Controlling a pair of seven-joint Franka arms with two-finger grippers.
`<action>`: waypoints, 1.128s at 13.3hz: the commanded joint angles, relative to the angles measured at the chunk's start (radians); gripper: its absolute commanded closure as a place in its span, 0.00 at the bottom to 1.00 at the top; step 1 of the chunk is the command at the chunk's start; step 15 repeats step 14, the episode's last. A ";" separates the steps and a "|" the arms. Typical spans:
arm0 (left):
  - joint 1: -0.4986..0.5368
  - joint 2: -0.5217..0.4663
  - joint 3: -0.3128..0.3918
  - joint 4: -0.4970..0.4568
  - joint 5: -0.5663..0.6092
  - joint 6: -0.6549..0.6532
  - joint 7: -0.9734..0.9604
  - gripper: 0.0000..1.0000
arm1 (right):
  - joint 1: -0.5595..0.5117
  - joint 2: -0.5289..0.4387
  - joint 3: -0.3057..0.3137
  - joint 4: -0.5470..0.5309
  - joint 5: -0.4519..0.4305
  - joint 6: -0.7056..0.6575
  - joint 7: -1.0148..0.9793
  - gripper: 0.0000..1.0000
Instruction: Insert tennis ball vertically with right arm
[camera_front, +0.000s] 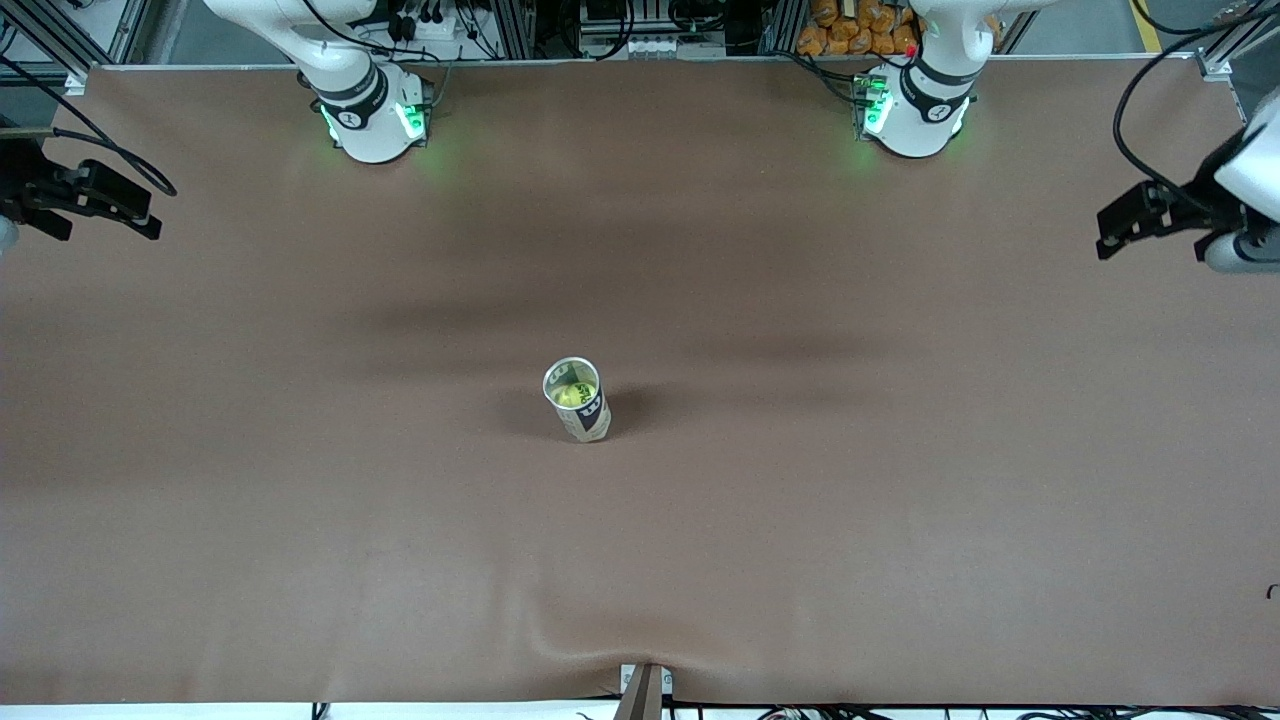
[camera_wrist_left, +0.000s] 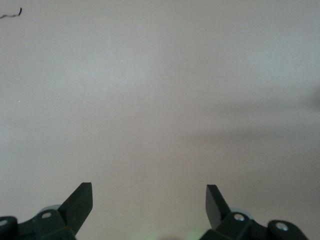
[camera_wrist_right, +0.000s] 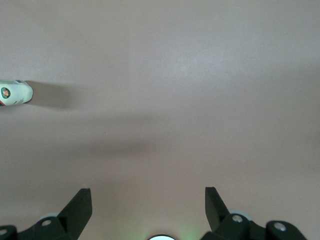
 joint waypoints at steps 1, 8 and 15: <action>-0.092 -0.169 0.089 -0.211 -0.019 0.076 -0.010 0.00 | -0.022 0.009 0.014 0.021 0.012 -0.019 -0.014 0.00; -0.100 -0.156 0.088 -0.156 -0.010 0.026 -0.077 0.00 | -0.023 0.009 0.013 0.019 0.012 -0.028 -0.014 0.00; -0.102 -0.136 0.083 -0.106 -0.010 -0.014 -0.115 0.00 | -0.023 0.009 0.013 0.019 0.012 -0.033 -0.014 0.00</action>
